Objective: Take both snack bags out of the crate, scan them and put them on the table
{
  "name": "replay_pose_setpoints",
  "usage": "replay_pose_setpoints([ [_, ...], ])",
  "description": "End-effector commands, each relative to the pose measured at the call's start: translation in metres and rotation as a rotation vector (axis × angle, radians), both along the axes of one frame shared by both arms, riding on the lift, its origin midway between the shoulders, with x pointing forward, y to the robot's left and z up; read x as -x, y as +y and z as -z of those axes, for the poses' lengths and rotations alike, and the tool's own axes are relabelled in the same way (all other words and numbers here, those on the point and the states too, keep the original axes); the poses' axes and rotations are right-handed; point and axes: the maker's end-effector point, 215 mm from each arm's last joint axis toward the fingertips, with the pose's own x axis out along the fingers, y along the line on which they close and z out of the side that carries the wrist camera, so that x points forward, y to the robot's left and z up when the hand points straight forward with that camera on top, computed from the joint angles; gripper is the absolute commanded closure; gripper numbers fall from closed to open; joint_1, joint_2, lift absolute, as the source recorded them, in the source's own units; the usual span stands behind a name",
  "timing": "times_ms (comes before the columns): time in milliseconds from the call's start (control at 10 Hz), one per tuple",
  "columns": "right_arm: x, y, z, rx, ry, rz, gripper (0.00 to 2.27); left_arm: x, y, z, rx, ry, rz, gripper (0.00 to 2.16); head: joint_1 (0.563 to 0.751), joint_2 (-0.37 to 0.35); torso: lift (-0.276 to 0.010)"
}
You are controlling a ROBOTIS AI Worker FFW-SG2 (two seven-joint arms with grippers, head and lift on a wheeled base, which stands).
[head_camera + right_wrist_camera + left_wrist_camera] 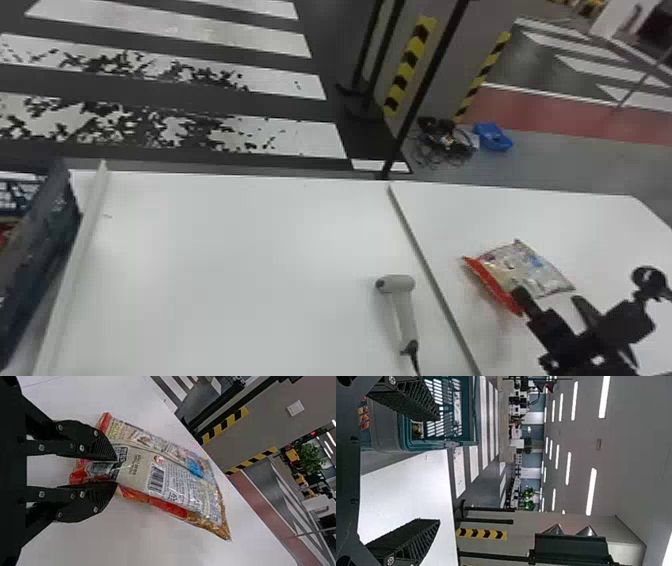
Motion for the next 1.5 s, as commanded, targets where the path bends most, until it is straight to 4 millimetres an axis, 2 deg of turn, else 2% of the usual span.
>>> replay_pose_setpoints([
  [0, 0.007, -0.003, 0.004, 0.003, 0.020, 0.016, 0.02, 0.000, -0.001, 0.000, -0.001, 0.000, 0.005, 0.08, 0.695, -0.350, -0.092],
  [100, 0.013, -0.011, -0.002, 0.030, 0.012, 0.047, 0.05, 0.000, -0.001, 0.000, -0.001, 0.000, 0.007, 0.08, 0.695, -0.350, -0.092],
  [200, 0.015, -0.012, -0.019, 0.068, -0.016, 0.051, 0.06, 0.000, 0.000, 0.000, -0.003, -0.001, 0.005, 0.08, 0.695, -0.350, -0.092],
  [300, 0.013, -0.005, -0.036, 0.099, -0.040, 0.038, 0.06, 0.000, 0.000, 0.000, -0.005, -0.001, 0.005, 0.08, 0.695, -0.350, -0.092],
  [400, 0.007, 0.014, -0.057, 0.138, -0.062, -0.003, 0.06, -0.002, -0.001, -0.001, -0.003, -0.003, 0.007, 0.08, 0.695, -0.350, -0.092],
  [600, -0.021, 0.076, -0.099, 0.252, -0.133, -0.119, 0.07, -0.005, -0.003, -0.003, -0.001, -0.010, 0.010, 0.08, 0.695, -0.350, -0.092],
  [700, -0.042, 0.119, -0.116, 0.370, -0.152, -0.209, 0.08, -0.005, -0.003, -0.003, -0.001, -0.010, 0.010, 0.08, 0.695, -0.350, -0.092],
  [800, -0.062, 0.161, -0.145, 0.532, -0.223, -0.266, 0.06, -0.004, -0.005, -0.003, 0.001, -0.009, 0.013, 0.08, 0.695, -0.350, -0.092],
  [900, -0.071, 0.207, -0.155, 0.610, -0.265, -0.301, 0.05, -0.004, -0.004, -0.004, 0.003, -0.010, 0.013, 0.08, 0.695, -0.313, -0.092],
  [1000, -0.076, 0.253, -0.161, 0.647, -0.307, -0.351, 0.05, -0.003, -0.003, -0.004, 0.003, -0.009, 0.012, 0.08, 0.695, -0.243, -0.092],
  [1100, -0.076, 0.292, -0.159, 0.662, -0.325, -0.391, 0.05, -0.004, -0.003, -0.004, 0.006, -0.011, 0.010, 0.08, 0.695, -0.165, -0.092],
  [1300, -0.059, 0.359, -0.163, 0.691, -0.395, -0.445, 0.05, -0.004, -0.006, -0.004, 0.014, -0.012, 0.012, 0.08, 0.695, -0.060, -0.092],
  [1400, -0.046, 0.386, -0.167, 0.711, -0.430, -0.445, 0.05, -0.005, -0.007, -0.005, 0.017, -0.013, 0.007, 0.08, 0.695, -0.031, -0.092],
])
